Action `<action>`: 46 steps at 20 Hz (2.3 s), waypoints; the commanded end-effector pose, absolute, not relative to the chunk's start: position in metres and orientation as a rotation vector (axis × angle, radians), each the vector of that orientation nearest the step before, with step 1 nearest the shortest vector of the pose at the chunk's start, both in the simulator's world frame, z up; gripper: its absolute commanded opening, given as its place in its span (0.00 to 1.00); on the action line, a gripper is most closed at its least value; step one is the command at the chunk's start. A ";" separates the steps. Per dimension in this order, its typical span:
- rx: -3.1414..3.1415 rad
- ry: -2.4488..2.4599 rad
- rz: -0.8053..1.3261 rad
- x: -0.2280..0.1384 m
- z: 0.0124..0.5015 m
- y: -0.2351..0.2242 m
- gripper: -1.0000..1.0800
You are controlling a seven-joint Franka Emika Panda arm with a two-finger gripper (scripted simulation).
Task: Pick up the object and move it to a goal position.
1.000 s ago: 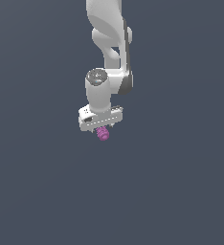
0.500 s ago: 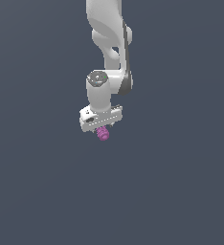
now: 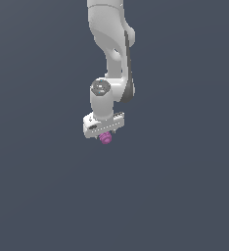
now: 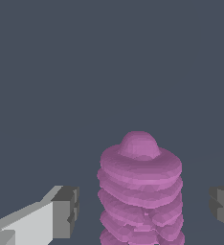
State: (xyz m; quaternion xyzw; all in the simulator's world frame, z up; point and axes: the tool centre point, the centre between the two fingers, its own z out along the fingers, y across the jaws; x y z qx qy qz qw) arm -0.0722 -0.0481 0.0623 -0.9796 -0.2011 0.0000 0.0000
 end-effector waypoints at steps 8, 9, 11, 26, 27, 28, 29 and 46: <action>-3.077 -0.634 0.000 -0.072 0.041 -0.048 0.00; -3.077 -0.634 0.000 -0.072 0.041 -0.048 0.00; -3.077 -0.634 0.000 -0.072 0.041 -0.048 0.00; -3.077 -0.636 -0.002 -0.062 0.053 -0.057 0.00; -3.077 -0.636 -0.002 -0.059 0.057 -0.060 0.00; -3.077 -0.636 -0.002 -0.056 0.060 -0.063 0.00; -3.077 -0.636 -0.002 -0.053 0.064 -0.066 0.00; -3.076 -0.636 -0.001 0.027 0.155 -0.139 0.00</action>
